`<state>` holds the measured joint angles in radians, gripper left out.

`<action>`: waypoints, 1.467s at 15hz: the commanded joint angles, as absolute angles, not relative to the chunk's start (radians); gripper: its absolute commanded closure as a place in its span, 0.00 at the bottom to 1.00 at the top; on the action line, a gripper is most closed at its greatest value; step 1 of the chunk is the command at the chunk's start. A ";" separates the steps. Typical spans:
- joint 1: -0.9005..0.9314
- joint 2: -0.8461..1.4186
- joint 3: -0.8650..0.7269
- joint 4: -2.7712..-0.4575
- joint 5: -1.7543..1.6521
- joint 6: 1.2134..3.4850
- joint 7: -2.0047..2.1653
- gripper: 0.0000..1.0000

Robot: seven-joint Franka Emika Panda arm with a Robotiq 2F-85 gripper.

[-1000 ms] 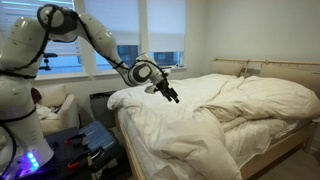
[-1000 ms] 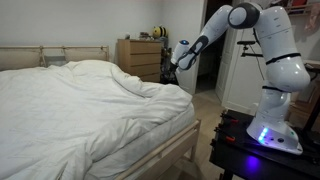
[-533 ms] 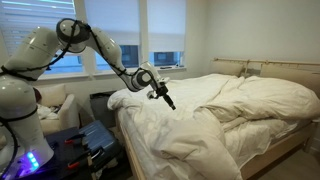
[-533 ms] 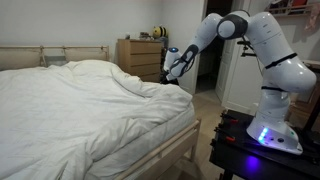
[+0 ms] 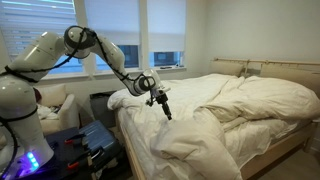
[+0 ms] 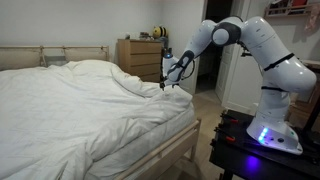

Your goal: Straighten the blanket on the bed

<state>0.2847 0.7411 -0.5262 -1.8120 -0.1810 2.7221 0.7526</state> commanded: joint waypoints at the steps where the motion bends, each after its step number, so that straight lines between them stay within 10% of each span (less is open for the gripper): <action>1: 0.239 0.757 -0.490 -1.778 -0.166 2.654 0.793 0.00; 20: 0.061 0.851 -0.398 -1.752 -0.086 2.637 0.787 0.00; 22: 0.052 0.849 -0.403 -1.762 -0.090 2.646 0.779 0.28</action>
<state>0.0717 0.8458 -0.4058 -1.7742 -0.1062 2.6690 0.7939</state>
